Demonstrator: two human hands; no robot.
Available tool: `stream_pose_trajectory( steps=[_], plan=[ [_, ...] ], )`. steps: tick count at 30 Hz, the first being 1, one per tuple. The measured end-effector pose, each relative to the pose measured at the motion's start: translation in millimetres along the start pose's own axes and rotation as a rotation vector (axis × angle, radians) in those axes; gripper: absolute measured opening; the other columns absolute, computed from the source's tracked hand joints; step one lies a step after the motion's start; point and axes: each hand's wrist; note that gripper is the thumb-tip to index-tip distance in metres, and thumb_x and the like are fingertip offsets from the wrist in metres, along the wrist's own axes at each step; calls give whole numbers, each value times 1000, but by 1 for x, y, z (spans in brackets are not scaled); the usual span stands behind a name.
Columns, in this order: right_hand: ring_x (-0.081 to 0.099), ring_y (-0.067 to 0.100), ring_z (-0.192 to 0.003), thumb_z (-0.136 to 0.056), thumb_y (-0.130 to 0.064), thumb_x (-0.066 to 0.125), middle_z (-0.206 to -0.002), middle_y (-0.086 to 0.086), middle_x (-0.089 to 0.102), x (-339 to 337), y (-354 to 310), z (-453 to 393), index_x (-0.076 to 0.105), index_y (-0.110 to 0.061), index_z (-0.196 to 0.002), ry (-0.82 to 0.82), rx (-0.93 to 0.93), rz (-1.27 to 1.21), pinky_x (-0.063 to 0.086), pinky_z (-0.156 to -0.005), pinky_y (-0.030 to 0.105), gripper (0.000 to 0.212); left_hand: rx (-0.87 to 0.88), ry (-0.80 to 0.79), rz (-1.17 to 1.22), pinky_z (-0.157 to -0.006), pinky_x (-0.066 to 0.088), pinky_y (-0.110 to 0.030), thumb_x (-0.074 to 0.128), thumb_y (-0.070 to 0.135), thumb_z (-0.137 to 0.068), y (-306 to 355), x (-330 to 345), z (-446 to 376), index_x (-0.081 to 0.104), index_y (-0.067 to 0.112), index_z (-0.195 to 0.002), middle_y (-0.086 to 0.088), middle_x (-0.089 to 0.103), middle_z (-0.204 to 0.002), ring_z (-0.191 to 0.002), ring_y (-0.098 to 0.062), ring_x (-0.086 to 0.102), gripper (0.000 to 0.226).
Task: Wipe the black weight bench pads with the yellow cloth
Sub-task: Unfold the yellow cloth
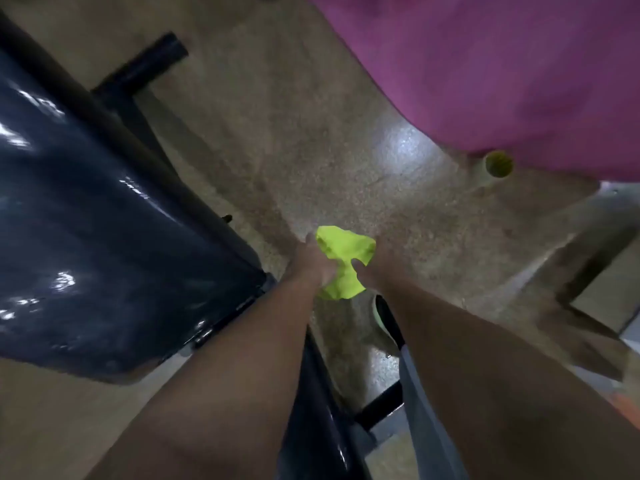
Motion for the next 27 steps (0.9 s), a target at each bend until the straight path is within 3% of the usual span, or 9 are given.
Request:
stream_pose_trajectory(
  steps=[3,6,11,13,17,20,22,24,27],
  plan=[
    [41,32,-147,-84,-66,63,-158,14,43,32,26,-35,37,-13,-158,19,-45,-173,30,-121,40,95,-94,49,109,-110,45,-44,70,40,-95,0,18,-29,20,16,-167,-16,44,-162,-143,-39,49,90],
    [52,31,-140,-92,-46,72,-149,14,56,43,32,-51,51,-13,-150,10,-3,-307,36,-115,32,71,-138,20,171,-108,50,-45,73,47,-92,-7,30,-53,42,12,-157,-17,55,-153,-135,-39,57,80],
    [66,40,-116,-93,-30,74,-119,24,70,22,16,-27,70,1,-121,171,152,-286,51,-91,42,42,-133,209,226,-83,53,-40,76,33,-93,-15,21,-45,72,5,-120,-18,72,-122,-110,-40,69,39],
    [69,39,-105,-91,-20,69,-107,23,73,9,3,-16,73,1,-108,212,157,-290,53,-84,41,27,-122,204,239,-77,47,-36,73,28,-96,-7,8,-28,72,4,-113,-18,72,-117,-107,-39,69,29],
    [69,34,-99,-92,-10,64,-103,20,73,-36,-42,13,71,0,-107,243,76,-422,50,-82,37,19,16,143,375,-72,41,-30,65,20,-95,24,-31,28,72,10,-108,-4,67,-98,-95,-28,66,18],
    [69,32,-99,-93,-10,65,-103,22,73,-83,-93,48,72,0,-107,323,9,-469,52,-89,37,18,105,207,564,-56,40,-24,63,12,-96,51,-86,86,63,12,-91,2,59,-78,-72,-15,55,5],
    [69,36,-104,-93,-11,65,-105,23,74,-116,-133,77,73,-4,-107,365,-23,-509,50,-91,40,17,158,289,693,-50,38,-13,64,5,-95,65,-138,125,62,11,-93,3,58,-76,-71,-15,54,6],
    [67,38,-105,-94,-9,63,-106,23,73,-144,-173,102,73,-2,-108,362,-74,-563,49,-92,40,18,202,341,813,-54,42,-10,64,3,-95,75,-190,163,63,11,-99,0,63,-85,-75,-15,58,9],
    [67,30,-94,-97,-14,58,-97,13,70,-189,-257,157,71,-3,-106,158,-124,-750,56,-92,43,19,283,449,1003,-81,52,-26,66,6,-98,82,-286,233,61,23,-105,-2,67,-108,-86,-12,62,19]
  ],
)
Point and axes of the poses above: each hand's wrist, its own z-axis away from the middle knuckle, its own x-axis out of the palm, y = z × x
